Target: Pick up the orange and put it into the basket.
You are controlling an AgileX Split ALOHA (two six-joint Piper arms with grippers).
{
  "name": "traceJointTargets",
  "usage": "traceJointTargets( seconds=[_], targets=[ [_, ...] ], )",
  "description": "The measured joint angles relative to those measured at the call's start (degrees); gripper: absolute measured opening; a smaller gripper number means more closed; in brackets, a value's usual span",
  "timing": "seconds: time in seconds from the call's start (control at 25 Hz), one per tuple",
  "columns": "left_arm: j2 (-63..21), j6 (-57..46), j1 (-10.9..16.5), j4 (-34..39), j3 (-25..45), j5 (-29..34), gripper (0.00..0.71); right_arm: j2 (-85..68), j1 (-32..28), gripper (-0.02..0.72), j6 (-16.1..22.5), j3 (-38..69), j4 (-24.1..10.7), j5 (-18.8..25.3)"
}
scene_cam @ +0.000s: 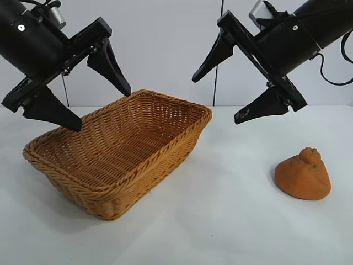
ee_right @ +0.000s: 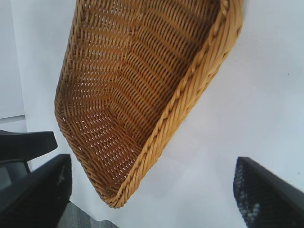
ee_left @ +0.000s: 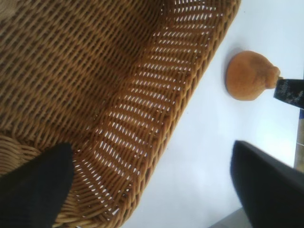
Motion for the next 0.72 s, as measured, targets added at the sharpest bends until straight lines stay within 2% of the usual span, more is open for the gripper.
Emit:
traceJointTargets(
  seconds=[0.56,0.72],
  targets=[
    [-0.06,-0.34,0.44,0.00,-0.43,-0.45,0.636,0.00,0.00,0.631,0.06,0.00,0.00,0.00],
    [-0.59,-5.39,1.25,2.66,-0.54,1.32,0.636,0.00,0.00,0.631,0.06,0.00,0.00,-0.07]
  ],
)
